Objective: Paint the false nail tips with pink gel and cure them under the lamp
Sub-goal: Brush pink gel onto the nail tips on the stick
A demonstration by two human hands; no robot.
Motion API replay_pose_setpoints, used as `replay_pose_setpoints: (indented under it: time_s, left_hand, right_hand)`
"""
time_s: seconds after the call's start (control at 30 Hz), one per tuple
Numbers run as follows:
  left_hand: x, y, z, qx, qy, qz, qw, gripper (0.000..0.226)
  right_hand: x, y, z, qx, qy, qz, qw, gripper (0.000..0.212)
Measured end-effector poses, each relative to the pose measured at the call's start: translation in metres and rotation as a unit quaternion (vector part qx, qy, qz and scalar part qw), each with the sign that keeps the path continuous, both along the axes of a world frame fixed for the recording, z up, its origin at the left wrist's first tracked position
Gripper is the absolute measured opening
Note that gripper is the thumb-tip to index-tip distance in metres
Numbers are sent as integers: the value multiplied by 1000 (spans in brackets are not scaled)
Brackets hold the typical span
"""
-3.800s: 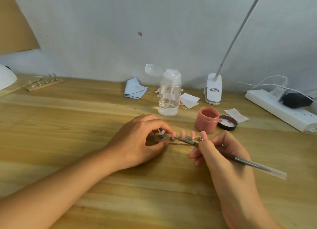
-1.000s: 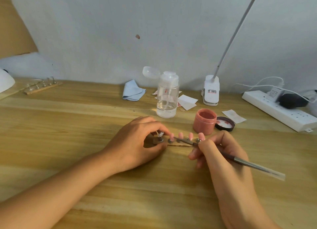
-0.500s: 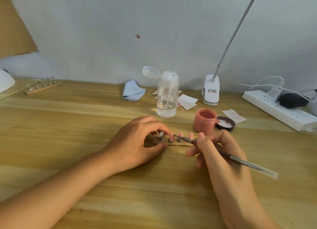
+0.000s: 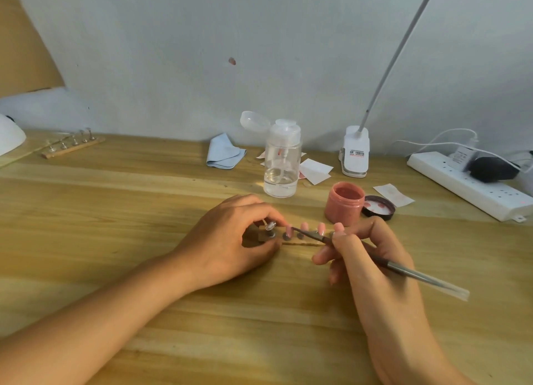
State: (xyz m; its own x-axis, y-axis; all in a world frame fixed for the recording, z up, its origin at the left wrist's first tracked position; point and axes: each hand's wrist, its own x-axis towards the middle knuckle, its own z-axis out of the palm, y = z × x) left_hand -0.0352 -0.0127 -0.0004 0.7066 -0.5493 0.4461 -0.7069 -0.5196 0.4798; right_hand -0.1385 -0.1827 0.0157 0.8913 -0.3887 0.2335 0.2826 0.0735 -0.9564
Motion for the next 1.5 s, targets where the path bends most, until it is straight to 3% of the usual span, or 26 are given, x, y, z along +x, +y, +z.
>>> replay_pose_setpoints:
  time_s: [0.37,0.43,0.53,0.63,0.83,1.23,1.5]
  left_hand:
    - [-1,-1,0,3,4,9,1000,23]
    - [-1,-1,0,4,7,11,1000,22]
    - [0,0,0,5,8,18,1000,19]
    - [3,0,-2,-1,2,40,999,24]
    - [4,0,-3,-25,12,65,997,21]
    - [1,1,-2,-45,34,33,998,26]
    - [1,2,-1,-41,43,27,998,27]
  right_hand:
    - [4,-4,-3,25,-65,-56,996,8]
    - [5,-7,2,-2,-102,-68,993,2]
    - [8,-19,11,-53,-138,-86,985,10]
    - [16,-38,10,-107,-103,-116,982,17]
    - [30,-48,-2,-100,-22,-136,985,18]
    - [32,-50,-5,-90,17,-152,984,11]
    - [33,-50,-6,-114,30,-150,982,19]
